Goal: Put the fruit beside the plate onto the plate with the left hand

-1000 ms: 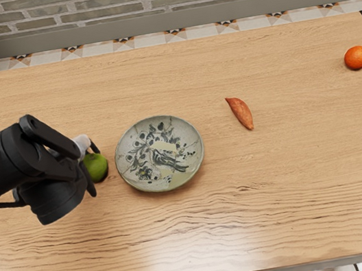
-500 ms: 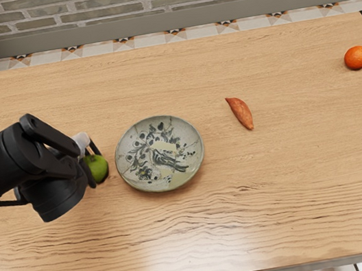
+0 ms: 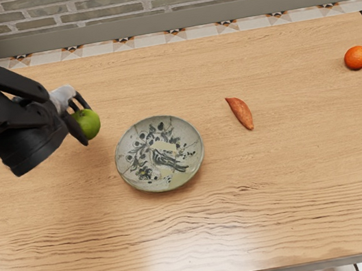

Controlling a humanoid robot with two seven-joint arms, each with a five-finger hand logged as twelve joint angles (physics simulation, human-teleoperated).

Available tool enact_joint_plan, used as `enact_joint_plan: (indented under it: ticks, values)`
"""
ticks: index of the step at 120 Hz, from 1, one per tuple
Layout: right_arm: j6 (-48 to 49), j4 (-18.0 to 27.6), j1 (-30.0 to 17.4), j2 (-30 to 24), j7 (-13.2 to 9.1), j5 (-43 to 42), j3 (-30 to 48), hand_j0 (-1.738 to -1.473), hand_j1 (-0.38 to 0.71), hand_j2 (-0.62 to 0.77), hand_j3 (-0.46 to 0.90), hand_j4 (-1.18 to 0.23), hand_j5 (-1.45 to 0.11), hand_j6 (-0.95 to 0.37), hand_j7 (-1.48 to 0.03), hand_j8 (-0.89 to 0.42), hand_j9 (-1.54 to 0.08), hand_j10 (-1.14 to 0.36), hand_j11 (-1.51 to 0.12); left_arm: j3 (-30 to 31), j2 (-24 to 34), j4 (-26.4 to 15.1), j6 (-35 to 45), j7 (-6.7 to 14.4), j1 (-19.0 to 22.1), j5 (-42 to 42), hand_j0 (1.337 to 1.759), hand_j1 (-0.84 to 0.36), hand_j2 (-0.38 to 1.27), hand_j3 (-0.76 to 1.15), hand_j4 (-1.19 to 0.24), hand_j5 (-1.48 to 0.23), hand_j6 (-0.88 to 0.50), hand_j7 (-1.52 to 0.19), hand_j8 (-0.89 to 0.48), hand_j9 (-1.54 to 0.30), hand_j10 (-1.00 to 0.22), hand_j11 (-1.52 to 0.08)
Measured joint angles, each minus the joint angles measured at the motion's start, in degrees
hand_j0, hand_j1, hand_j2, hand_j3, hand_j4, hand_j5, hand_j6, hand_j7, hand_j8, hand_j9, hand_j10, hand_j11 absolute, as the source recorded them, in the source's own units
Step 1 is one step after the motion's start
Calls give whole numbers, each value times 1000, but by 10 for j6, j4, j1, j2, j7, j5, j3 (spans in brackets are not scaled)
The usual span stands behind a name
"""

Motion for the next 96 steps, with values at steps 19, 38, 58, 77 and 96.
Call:
enact_joint_plan:
  ticks: [19, 38, 58, 77, 96]
  values:
    - [0, 0, 0, 0, 0, 0, 0, -1658, -335, -2, 0, -12, -15, -12, -15, -12, -15, -12, -15, -60, -3, 3, -48, -1, -3, 1, 1653, -244, 229, 0, -430, -927, -330, -920, -431, -937, -678, -941]
    - [0, 0, 0, 0, 0, 0, 0, -1658, -335, -2, 0, -12, -15, -12, -15, -12, -15, -12, -15, -116, -15, 16, -79, -1, 5, 2, 1653, -212, 220, 0, -455, -946, -349, -940, -470, -946, -684, -951]
    - [0, 0, 0, 0, 0, 0, 0, -1658, -335, -2, 0, -12, -15, -12, -15, -12, -15, -12, -15, -134, -22, 33, -91, -1, 29, 3, 1653, -239, 245, 0, -431, -964, -331, -948, -455, -950, -689, -953]
    - [0, 0, 0, 0, 0, 0, 0, -1658, -335, -2, 0, -12, -15, -12, -15, -12, -15, -12, -15, -134, -32, 43, -95, -3, 41, 2, 1655, -32, 147, 0, -312, -634, -242, -622, -340, -620, -453, -622]
    - [0, 0, 0, 0, 0, 0, 0, -1658, -335, -2, 0, -12, -15, -12, -15, -12, -15, -12, -15, -108, 61, 42, -181, -4, 40, 9, 1656, 171, 68, 0, -145, -294, -113, -289, -159, -288, -211, -289]
